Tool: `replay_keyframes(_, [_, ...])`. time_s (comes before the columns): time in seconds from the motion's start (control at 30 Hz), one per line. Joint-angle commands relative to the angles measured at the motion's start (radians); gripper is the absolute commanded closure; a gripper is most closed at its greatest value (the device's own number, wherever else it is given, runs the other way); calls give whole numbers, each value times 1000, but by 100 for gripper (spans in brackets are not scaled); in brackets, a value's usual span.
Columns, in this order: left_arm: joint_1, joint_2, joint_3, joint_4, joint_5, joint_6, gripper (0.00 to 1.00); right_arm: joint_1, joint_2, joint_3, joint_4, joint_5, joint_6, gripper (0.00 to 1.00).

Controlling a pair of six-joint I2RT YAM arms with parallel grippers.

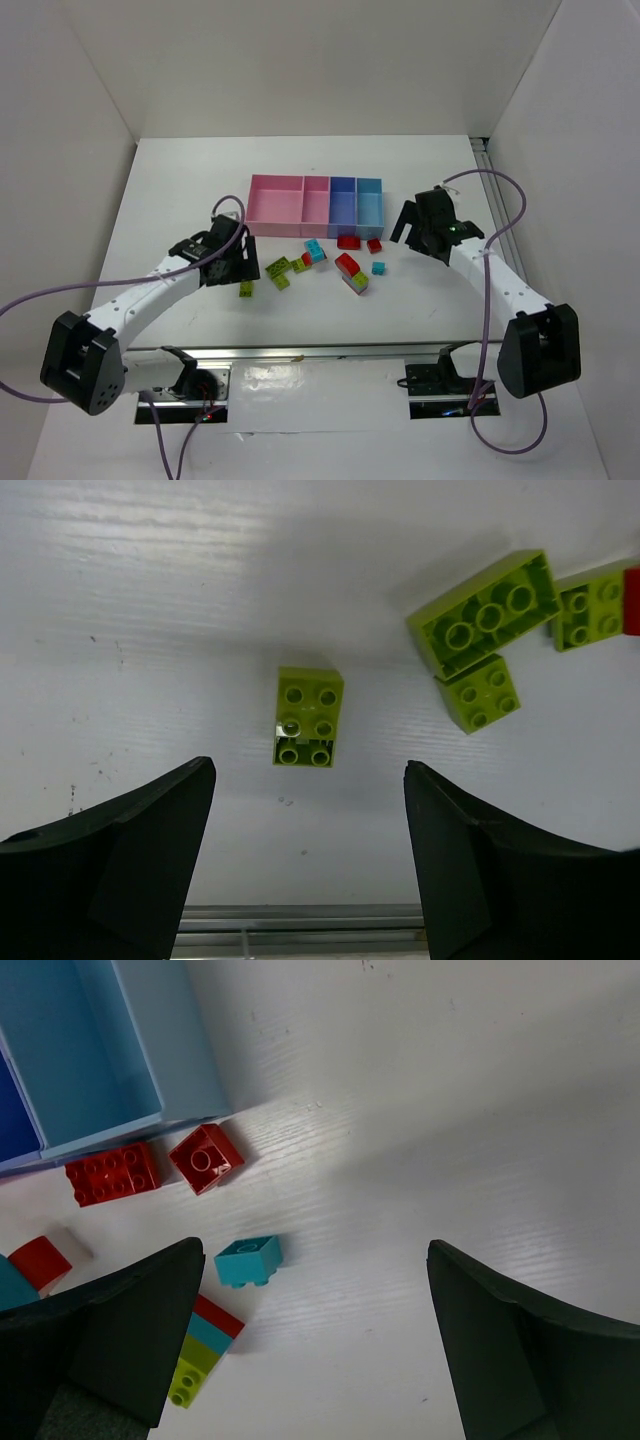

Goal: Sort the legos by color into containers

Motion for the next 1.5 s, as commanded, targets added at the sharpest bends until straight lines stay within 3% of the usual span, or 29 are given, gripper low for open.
replay_keyframes(0.0, [-1,55,-36,75,31,-27,14,-3,12,19,40,-9,-15,0])
replay_keyframes(0.33, [-10,197,-46,182,18,-27,22,-3,43,28,40,0,-24,0])
replay_keyframes(0.63, [-19,250,-56,185,-2,-73,41,-3,84,38,40,9,-24,0])
replay_keyframes(0.87, [-19,279,-56,171,-22,-94,43,-3,139,68,42,9,-33,0])
replay_keyframes(0.93, [-19,288,-56,171,-11,-94,55,-3,140,68,42,9,-33,0])
replay_keyframes(0.97, [-29,288,-56,171,-11,-94,76,-3,140,68,42,9,-33,0])
replay_keyframes(1.0, [-29,288,-43,171,0,-71,86,-3,140,68,42,18,-33,0])
replay_keyframes(1.07, [-29,274,-9,139,-18,-62,97,-3,140,82,28,32,-33,0])
replay_keyframes(1.33, [-29,214,258,23,-52,41,100,-3,66,35,33,66,-5,0])
replay_keyframes(1.47, [-29,302,434,23,-29,76,100,-3,-35,1,63,66,15,0])
